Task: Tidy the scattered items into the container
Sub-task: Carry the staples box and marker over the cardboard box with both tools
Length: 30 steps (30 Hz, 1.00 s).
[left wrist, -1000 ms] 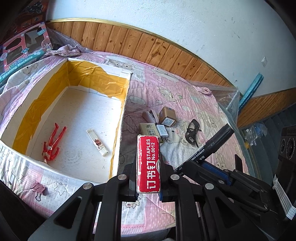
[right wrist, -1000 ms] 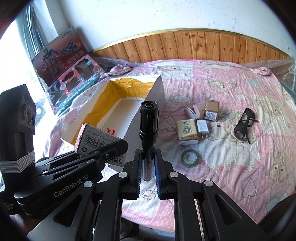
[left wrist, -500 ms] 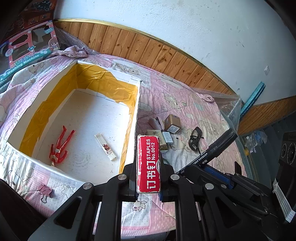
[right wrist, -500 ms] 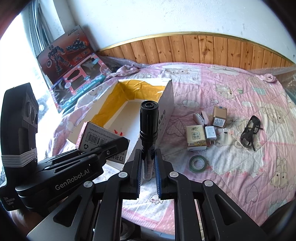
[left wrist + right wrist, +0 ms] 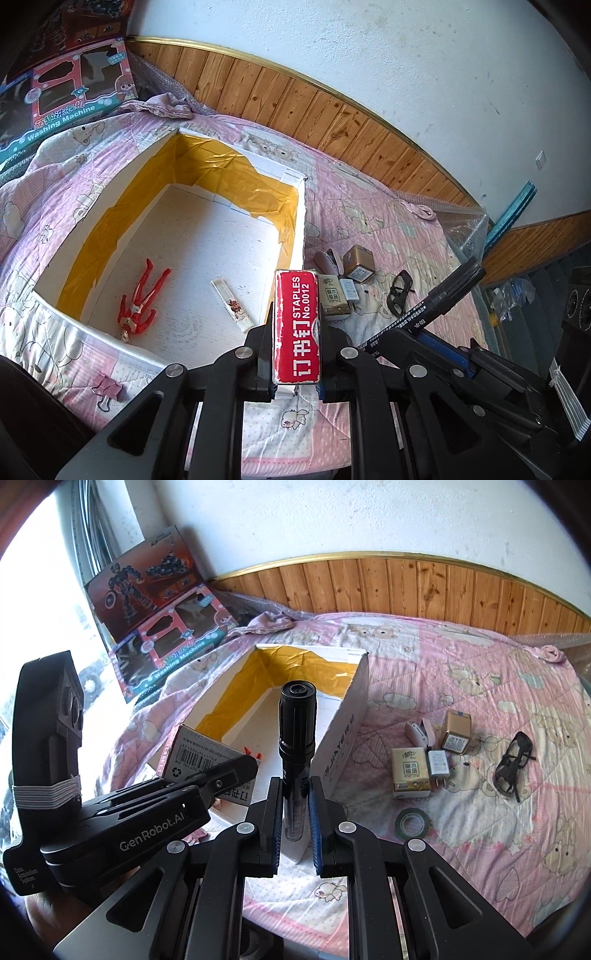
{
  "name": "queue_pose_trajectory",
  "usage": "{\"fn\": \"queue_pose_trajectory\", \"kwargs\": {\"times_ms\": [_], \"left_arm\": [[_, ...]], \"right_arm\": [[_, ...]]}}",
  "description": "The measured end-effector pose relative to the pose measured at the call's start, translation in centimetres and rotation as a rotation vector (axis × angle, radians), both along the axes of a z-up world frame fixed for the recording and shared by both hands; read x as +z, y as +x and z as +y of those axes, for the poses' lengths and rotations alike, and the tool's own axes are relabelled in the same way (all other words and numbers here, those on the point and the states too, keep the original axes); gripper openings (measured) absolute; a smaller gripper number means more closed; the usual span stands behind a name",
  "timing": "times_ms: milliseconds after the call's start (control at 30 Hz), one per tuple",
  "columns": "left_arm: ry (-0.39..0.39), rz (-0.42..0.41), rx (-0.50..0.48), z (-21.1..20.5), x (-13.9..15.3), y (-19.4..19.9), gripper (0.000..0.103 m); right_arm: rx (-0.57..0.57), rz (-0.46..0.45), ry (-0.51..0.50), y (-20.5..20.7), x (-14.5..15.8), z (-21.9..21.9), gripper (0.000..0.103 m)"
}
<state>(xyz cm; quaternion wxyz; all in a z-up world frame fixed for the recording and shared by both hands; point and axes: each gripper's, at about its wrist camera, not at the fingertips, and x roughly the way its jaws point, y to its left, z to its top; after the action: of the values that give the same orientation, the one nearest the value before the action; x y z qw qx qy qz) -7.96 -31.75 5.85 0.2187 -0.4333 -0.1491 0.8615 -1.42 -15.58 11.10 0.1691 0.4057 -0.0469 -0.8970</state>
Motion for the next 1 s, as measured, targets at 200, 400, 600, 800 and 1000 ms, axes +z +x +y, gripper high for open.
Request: {"fn": "queue_pose_trajectory", "kwargs": {"times_ms": [200,400,600,800,1000], "left_arm": [[0.004,0.005,0.026,-1.2,0.2,-0.8,0.015],[0.009,0.005,0.047,-2.3,0.2,-1.5,0.015],[0.015,0.008,0.063,-3.0,0.3,-2.2,0.015],[0.017,0.014,0.083,-4.0,0.5,-3.2,0.015],[0.018,0.019,0.098,-4.8,0.7,-4.2,0.015]], "right_arm": [[0.022,0.006,0.003,-0.8,0.4,-1.2,0.013],[0.042,0.014,0.006,-1.5,0.8,-2.2,0.013],[0.066,0.021,0.008,-2.4,1.3,-3.3,0.013],[0.087,0.023,0.01,-3.3,1.5,-4.3,0.013],[0.1,0.022,0.015,-4.3,1.5,-5.0,0.013]]}}
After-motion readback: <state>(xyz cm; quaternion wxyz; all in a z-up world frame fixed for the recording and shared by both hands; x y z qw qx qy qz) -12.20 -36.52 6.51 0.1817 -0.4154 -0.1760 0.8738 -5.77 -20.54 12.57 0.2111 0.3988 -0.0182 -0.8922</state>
